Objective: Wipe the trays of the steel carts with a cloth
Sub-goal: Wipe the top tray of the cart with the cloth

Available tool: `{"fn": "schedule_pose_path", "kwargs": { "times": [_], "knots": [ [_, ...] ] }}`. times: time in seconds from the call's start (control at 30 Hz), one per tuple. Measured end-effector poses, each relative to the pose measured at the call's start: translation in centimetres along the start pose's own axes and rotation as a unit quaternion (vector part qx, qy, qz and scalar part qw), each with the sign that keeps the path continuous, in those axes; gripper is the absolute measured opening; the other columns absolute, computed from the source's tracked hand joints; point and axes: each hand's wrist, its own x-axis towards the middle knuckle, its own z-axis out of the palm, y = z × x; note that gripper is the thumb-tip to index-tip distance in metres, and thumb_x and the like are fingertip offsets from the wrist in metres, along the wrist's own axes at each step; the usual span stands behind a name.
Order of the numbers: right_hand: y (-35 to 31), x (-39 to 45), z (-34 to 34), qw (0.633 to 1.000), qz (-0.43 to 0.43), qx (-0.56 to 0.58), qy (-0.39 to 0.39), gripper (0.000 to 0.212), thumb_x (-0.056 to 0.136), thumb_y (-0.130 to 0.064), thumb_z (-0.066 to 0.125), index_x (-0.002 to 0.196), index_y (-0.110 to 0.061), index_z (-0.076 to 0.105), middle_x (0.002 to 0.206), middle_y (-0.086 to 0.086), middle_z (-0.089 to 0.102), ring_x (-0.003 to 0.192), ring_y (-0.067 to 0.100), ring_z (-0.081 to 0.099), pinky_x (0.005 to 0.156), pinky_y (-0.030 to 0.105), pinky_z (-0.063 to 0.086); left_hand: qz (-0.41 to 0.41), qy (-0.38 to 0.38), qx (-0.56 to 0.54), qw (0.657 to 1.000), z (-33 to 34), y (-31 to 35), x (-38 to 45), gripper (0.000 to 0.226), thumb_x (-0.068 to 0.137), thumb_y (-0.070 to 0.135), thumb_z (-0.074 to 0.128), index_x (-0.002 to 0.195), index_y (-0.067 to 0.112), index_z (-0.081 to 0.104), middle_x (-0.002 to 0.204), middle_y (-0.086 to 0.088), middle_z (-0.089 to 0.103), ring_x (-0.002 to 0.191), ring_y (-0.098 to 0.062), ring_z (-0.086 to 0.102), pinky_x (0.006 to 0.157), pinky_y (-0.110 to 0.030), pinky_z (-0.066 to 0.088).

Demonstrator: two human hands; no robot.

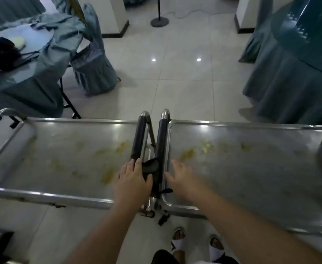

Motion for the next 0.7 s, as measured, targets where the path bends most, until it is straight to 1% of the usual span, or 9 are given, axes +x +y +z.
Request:
{"fn": "schedule_pose_path", "kwargs": {
  "times": [0.07, 0.1, 0.13, 0.23, 0.33, 0.47, 0.57, 0.63, 0.7],
  "knots": [
    [-1.7, 0.5, 1.1, 0.999, 0.020, 0.044, -0.012, 0.068, 0.101, -0.062, 0.045, 0.156, -0.023, 0.035, 0.153, 0.010, 0.048, 0.136, 0.033, 0.048, 0.109, 0.047, 0.046, -0.018, 0.001, -0.006, 1.000, 0.2, -1.5, 0.0, 0.077, 0.098, 0.062, 0.043, 0.164, 0.026, 0.030, 0.166, 0.000, 0.039, 0.154, -0.023, 0.031, 0.122, -0.045, 0.031],
    [-2.7, 0.6, 1.7, 0.997, 0.027, 0.065, -0.019, 0.062, 0.100, -0.060, 0.050, 0.148, -0.022, 0.043, 0.144, 0.010, 0.055, 0.127, 0.032, 0.055, 0.105, 0.046, 0.050, -0.023, 0.004, -0.001, 1.000, 0.6, -2.3, -0.2, 0.077, 0.097, 0.062, 0.044, 0.163, 0.025, 0.031, 0.165, 0.000, 0.040, 0.154, -0.023, 0.032, 0.121, -0.045, 0.032],
    [-3.5, 0.6, 2.0, 0.995, 0.044, 0.082, -0.031, 0.057, 0.099, -0.058, 0.055, 0.141, -0.020, 0.047, 0.137, 0.010, 0.058, 0.121, 0.030, 0.058, 0.101, 0.046, 0.053, -0.021, 0.011, 0.003, 1.000, 0.8, -3.1, -0.3, 0.076, 0.097, 0.062, 0.045, 0.163, 0.025, 0.032, 0.165, 0.000, 0.041, 0.153, -0.023, 0.033, 0.121, -0.044, 0.032],
    [-5.4, 0.9, 3.3, 0.983, 0.107, 0.150, -0.009, 0.061, 0.096, -0.051, 0.067, 0.139, -0.013, 0.046, 0.135, 0.011, 0.056, 0.119, 0.031, 0.060, 0.098, 0.048, 0.055, -0.026, 0.003, 0.003, 1.000, 1.6, -4.9, -0.8, 0.074, 0.097, 0.061, 0.045, 0.161, 0.024, 0.034, 0.163, -0.002, 0.043, 0.152, -0.024, 0.036, 0.120, -0.045, 0.034],
    [-6.1, 1.0, 3.6, 0.980, 0.139, 0.140, 0.019, 0.061, 0.094, -0.044, 0.075, 0.137, -0.011, 0.046, 0.134, 0.012, 0.056, 0.117, 0.030, 0.061, 0.096, 0.044, 0.056, -0.033, -0.001, -0.011, 0.999, 1.6, -6.1, -1.1, 0.072, 0.096, 0.060, 0.045, 0.158, 0.024, 0.038, 0.161, -0.001, 0.046, 0.150, -0.024, 0.039, 0.119, -0.046, 0.037],
    [-6.1, 0.8, 3.8, 0.979, 0.131, 0.152, 0.043, 0.054, 0.093, -0.037, 0.077, 0.132, -0.012, 0.050, 0.129, 0.011, 0.059, 0.114, 0.031, 0.061, 0.096, 0.046, 0.056, -0.038, 0.011, -0.030, 0.999, 1.7, -7.1, -1.5, 0.069, 0.096, 0.059, 0.045, 0.155, 0.024, 0.042, 0.157, 0.000, 0.050, 0.147, -0.023, 0.042, 0.117, -0.045, 0.039],
    [-6.4, 0.9, 4.2, 0.981, 0.122, 0.138, 0.055, 0.046, 0.096, -0.033, 0.074, 0.132, -0.013, 0.051, 0.126, 0.010, 0.061, 0.112, 0.030, 0.061, 0.094, 0.046, 0.056, -0.036, 0.010, -0.033, 0.999, 1.5, -7.4, -1.5, 0.066, 0.098, 0.057, 0.046, 0.154, 0.024, 0.042, 0.156, 0.001, 0.050, 0.146, -0.022, 0.043, 0.116, -0.044, 0.039],
    [-6.4, 1.2, 4.4, 0.980, 0.129, 0.141, 0.050, 0.043, 0.098, -0.033, 0.071, 0.131, -0.013, 0.053, 0.124, 0.010, 0.063, 0.110, 0.030, 0.062, 0.093, 0.044, 0.055, -0.032, 0.002, -0.034, 0.999, 1.3, -7.6, -1.3, 0.065, 0.099, 0.057, 0.045, 0.155, 0.024, 0.041, 0.156, 0.001, 0.049, 0.147, -0.022, 0.041, 0.117, -0.043, 0.038],
    [-6.2, 1.6, 4.5, 0.976, 0.130, 0.168, 0.039, 0.034, 0.100, -0.032, 0.068, 0.126, -0.013, 0.056, 0.121, 0.009, 0.065, 0.105, 0.028, 0.062, 0.089, 0.039, 0.054, -0.027, 0.006, -0.033, 0.999, 1.1, -7.5, -1.2, 0.064, 0.100, 0.055, 0.045, 0.155, 0.023, 0.041, 0.156, 0.001, 0.049, 0.147, -0.021, 0.040, 0.117, -0.042, 0.037]
  ]
}}
